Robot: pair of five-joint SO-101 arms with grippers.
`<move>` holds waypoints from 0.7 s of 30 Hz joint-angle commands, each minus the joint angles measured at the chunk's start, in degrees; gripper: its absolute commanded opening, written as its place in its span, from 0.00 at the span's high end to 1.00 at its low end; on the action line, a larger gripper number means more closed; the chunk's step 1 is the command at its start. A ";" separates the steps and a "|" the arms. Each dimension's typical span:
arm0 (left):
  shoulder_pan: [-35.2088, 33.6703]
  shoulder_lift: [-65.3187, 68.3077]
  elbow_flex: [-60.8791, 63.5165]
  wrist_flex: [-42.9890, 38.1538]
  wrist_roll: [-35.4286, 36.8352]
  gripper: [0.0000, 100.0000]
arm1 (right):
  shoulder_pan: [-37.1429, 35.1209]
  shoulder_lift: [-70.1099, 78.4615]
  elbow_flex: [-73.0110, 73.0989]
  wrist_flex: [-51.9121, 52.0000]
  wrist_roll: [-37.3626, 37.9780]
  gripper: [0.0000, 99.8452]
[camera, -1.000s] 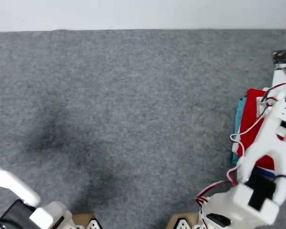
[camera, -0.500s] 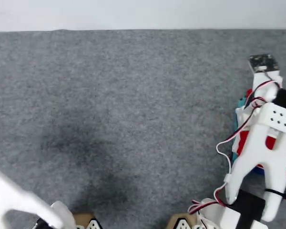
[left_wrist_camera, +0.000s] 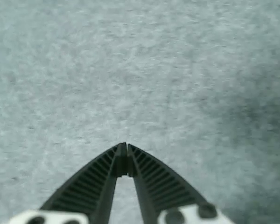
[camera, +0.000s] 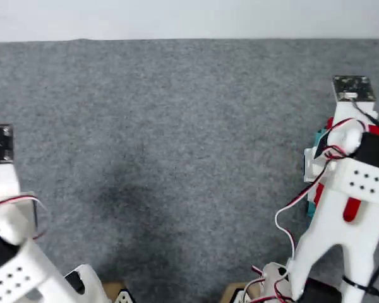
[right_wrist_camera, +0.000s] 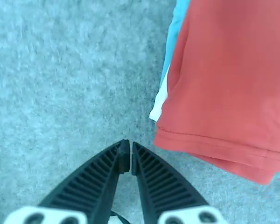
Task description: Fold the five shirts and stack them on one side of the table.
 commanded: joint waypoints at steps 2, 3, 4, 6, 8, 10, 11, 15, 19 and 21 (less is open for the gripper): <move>3.34 -6.07 5.41 -4.48 8.53 0.99 | -0.31 -2.42 3.43 0.22 -7.21 0.99; 3.43 -7.21 6.55 -5.45 10.11 0.99 | -0.31 -2.42 4.48 0.31 -9.23 0.99; 3.43 -8.09 7.78 -6.15 11.25 0.99 | -0.31 -2.42 5.36 0.31 -11.08 0.99; 3.43 -9.76 10.33 -7.65 12.31 0.99 | -0.57 -2.42 6.59 0.31 -14.68 0.99; 3.43 -11.43 12.35 -7.56 12.31 0.99 | -1.10 -2.42 7.21 0.22 -19.08 0.99; 3.43 -13.19 14.73 -7.56 12.31 0.99 | -2.68 -2.51 7.21 0.57 -22.51 0.99; 3.43 -14.07 16.04 -7.74 12.31 0.99 | -3.65 -2.51 7.21 1.10 -23.30 0.99; 3.43 -17.58 21.85 -10.37 12.31 0.99 | -8.40 -3.03 7.21 1.80 -25.49 0.99; 3.43 -21.98 27.74 -13.63 12.40 0.99 | -13.14 -7.43 7.30 1.27 -27.52 0.99; 3.43 -24.79 30.11 -15.03 12.40 0.99 | -15.34 -9.89 8.35 0.13 -28.57 0.99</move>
